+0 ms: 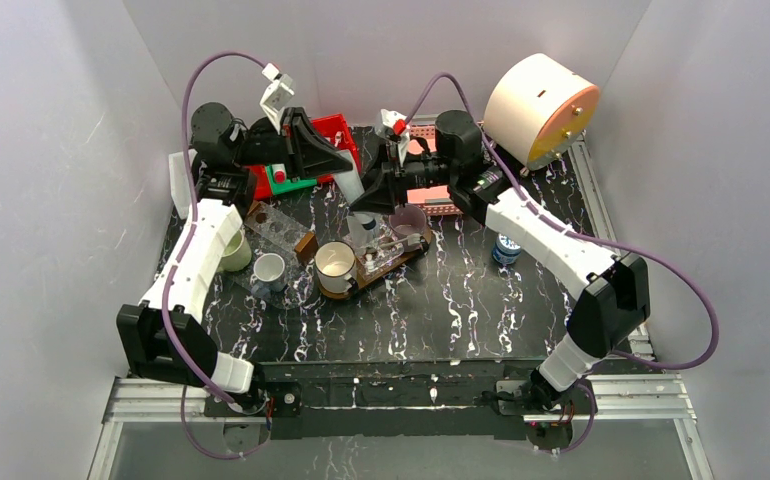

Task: Prepare toiletry sets of a toothbrush and toothpaste on the tray
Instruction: Place the toothpaste in the toothpaste holder, then pick up the toothpaste from the storage box.

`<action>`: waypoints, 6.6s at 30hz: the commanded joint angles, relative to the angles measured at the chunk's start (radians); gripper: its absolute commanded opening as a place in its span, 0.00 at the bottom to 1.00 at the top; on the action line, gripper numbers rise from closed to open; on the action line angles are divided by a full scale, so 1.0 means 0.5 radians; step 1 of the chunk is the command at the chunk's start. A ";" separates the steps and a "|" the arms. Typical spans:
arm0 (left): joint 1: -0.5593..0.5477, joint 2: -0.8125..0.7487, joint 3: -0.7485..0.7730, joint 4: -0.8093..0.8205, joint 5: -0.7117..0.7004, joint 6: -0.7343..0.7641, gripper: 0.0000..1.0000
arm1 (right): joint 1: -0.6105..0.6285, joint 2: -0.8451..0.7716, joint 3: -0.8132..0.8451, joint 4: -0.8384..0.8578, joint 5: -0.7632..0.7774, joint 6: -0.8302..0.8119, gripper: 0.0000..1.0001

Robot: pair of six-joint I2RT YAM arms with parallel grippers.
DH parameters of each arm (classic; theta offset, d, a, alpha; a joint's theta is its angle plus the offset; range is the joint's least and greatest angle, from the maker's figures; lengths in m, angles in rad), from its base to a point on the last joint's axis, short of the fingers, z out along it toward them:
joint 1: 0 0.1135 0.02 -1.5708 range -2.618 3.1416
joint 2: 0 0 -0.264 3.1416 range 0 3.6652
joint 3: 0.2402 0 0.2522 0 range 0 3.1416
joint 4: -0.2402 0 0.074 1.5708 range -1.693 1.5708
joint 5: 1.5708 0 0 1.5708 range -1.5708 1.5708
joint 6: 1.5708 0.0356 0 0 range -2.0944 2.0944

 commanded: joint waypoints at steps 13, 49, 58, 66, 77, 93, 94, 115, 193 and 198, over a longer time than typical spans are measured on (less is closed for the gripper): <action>0.221 -0.319 0.274 -1.431 -1.213 0.983 0.00 | 0.010 -0.303 -0.182 0.145 0.466 -0.116 0.93; -0.125 -0.659 -0.760 -1.133 -3.284 0.710 0.00 | 0.010 -1.221 -1.292 0.737 1.898 0.131 0.99; -0.229 -0.671 -0.918 -0.870 -3.513 0.705 0.00 | 0.010 -1.245 -1.331 0.765 1.984 0.107 0.99; -0.270 -0.683 -1.059 -0.696 -3.613 0.739 0.00 | 0.009 -1.243 -1.336 0.767 1.992 0.097 0.99; -0.277 -0.694 -1.181 -0.486 -3.590 0.815 0.00 | 0.010 -1.262 -1.344 0.768 2.006 0.087 0.99; -0.276 -0.622 -1.242 -0.410 -3.539 0.814 0.00 | 0.006 -1.268 -1.353 0.771 2.022 0.085 0.99; -0.276 -0.621 -1.260 -0.398 -3.539 0.810 0.00 | 0.007 -1.269 -1.353 0.771 2.024 0.083 0.99; -0.276 -0.486 -1.438 -0.229 -3.603 0.752 0.00 | 0.007 -1.271 -1.368 0.785 2.034 0.078 0.99; 0.096 1.654 0.971 -1.473 -3.598 0.920 0.44 | 0.009 -1.095 -1.338 0.734 2.086 -0.003 0.99; 0.096 1.772 1.052 -1.596 -3.544 0.881 0.45 | 0.010 -1.094 -1.331 0.727 2.086 -0.003 0.99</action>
